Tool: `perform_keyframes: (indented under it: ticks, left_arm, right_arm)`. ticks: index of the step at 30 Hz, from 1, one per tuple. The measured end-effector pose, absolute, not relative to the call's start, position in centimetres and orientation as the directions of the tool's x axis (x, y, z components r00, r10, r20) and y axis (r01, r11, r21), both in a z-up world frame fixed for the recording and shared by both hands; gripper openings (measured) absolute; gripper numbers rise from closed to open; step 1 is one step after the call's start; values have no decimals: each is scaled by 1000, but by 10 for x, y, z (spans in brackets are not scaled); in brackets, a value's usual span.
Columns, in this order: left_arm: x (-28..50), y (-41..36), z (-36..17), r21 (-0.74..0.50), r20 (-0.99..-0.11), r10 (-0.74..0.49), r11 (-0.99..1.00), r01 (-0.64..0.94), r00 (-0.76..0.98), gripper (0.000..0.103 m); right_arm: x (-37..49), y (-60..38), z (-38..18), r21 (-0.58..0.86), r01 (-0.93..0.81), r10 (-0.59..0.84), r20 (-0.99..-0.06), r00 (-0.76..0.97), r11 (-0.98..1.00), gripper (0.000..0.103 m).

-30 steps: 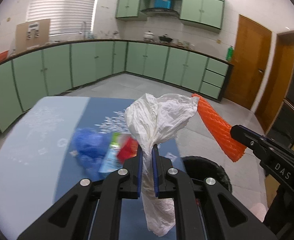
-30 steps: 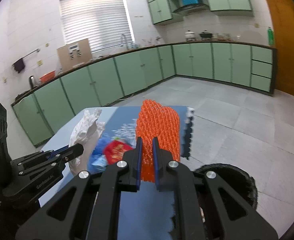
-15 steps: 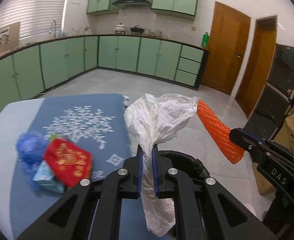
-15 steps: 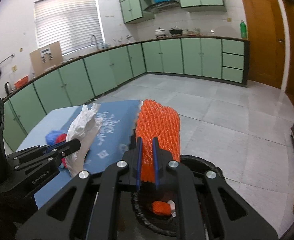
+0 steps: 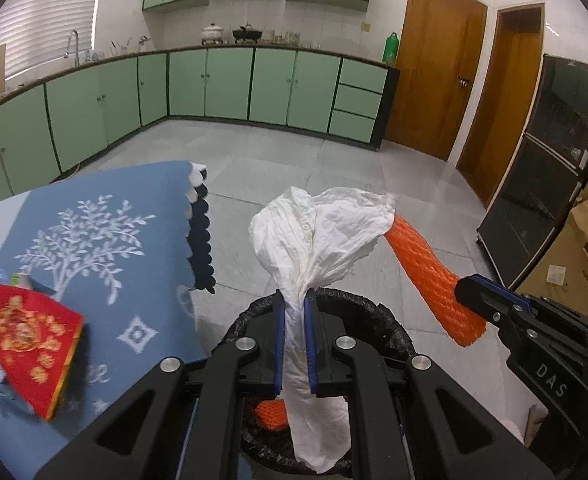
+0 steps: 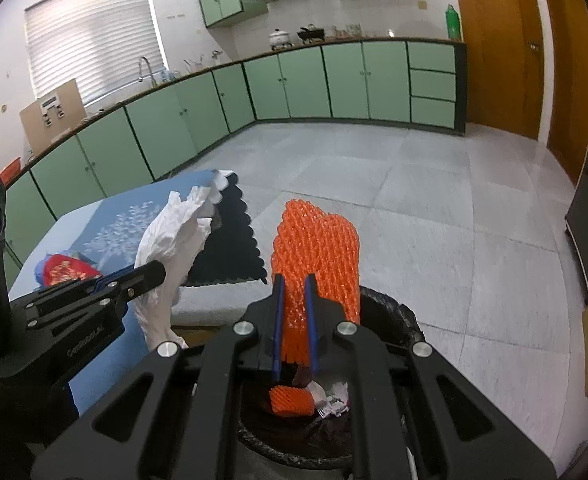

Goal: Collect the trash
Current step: 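Carry both items over the bin and open both grippers, dropping them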

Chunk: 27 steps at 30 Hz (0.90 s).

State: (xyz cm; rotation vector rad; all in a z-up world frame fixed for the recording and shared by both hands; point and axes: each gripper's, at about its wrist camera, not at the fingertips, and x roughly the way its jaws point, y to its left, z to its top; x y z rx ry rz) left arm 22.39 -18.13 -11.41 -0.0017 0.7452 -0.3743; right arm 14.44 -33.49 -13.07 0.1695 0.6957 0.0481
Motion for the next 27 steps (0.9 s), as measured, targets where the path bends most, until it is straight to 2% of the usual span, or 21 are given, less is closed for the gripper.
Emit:
perform_keyframes:
  ticks: [9, 12, 14, 18, 20, 23, 25, 27]
  left_arm:
    - [242, -197, -140, -123, -701, -324, 932, 340, 635, 10]
    - [246, -200, -142, -128, -704, -326, 932, 339, 630, 17]
    - [247, -200, -143, -124, -706, -323, 933, 339, 630, 28]
    - [246, -198, -142, -130, -701, -326, 933, 336, 634, 40]
    - [245, -197, -140, -132, -699, -327, 933, 334, 636, 46]
    - [244, -195, -137, -131, -697, -323, 935, 330, 640, 46]
    - [242, -192, -134, -130, -692, -320, 937, 324, 647, 48]
    - [239, -187, -129, -128, -682, -315, 940, 316, 659, 50]
  right_arm:
    - [162, -347, -154, 181, 48, 87, -671, 737, 982, 9]
    - [167, -349, -155, 180, 64, 77, -679, 730, 982, 13]
    - [170, -353, -157, 180, 77, 68, -681, 729, 981, 14]
    - [170, -355, -161, 180, 98, 51, -679, 732, 979, 37]
    - [168, -357, -161, 185, 107, 47, -677, 734, 977, 42]
    - [166, -360, -160, 182, 130, 28, -676, 737, 975, 53]
    - [162, -361, -157, 178, 139, 16, -668, 744, 974, 65]
    - [158, -361, -153, 172, 144, 5, -659, 752, 975, 73]
